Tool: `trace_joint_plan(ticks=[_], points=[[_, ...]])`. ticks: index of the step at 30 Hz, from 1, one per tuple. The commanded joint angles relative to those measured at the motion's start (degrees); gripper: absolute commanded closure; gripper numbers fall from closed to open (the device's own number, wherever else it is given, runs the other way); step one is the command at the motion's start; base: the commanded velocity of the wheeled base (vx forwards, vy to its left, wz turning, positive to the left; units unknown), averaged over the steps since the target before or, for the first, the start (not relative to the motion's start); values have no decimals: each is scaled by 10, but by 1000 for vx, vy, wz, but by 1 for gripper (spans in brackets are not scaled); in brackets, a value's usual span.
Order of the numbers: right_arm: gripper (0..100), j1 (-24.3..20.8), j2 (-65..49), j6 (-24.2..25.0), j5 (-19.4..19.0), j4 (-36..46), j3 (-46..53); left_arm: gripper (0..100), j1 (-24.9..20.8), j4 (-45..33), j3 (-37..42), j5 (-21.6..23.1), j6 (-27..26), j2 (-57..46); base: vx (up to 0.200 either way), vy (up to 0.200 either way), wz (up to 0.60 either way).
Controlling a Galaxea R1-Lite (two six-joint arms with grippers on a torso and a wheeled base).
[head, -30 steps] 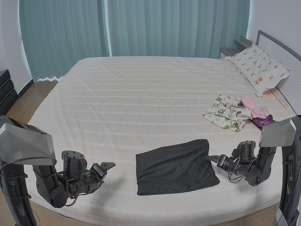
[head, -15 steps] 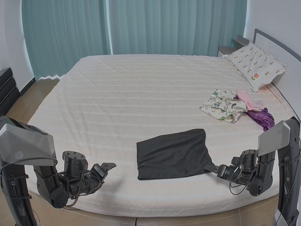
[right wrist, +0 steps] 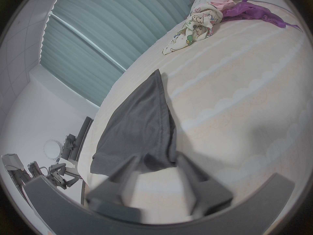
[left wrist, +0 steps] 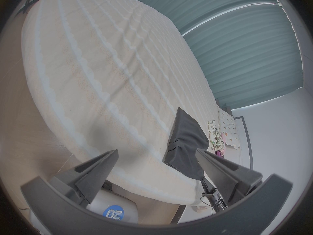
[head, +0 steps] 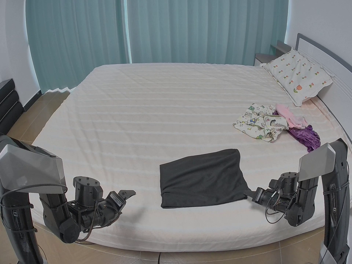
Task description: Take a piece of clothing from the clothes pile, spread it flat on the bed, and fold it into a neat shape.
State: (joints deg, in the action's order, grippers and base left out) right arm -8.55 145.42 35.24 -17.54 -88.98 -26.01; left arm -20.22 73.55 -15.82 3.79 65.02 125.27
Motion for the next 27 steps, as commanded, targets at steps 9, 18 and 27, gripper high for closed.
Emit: trace_joint_plan(ticks=[9,18,27], points=[[100,8,-10,-30,17,-3,54,0,0,0,0,0,0,1,0,0,0],[100,10,-25,-42,15,4,75,0,0,0,0,-1,1,1,0,0,0],[0,20,-33,-47,16,-6,66,0,0,0,0,-1,2,0,0,0,0]])
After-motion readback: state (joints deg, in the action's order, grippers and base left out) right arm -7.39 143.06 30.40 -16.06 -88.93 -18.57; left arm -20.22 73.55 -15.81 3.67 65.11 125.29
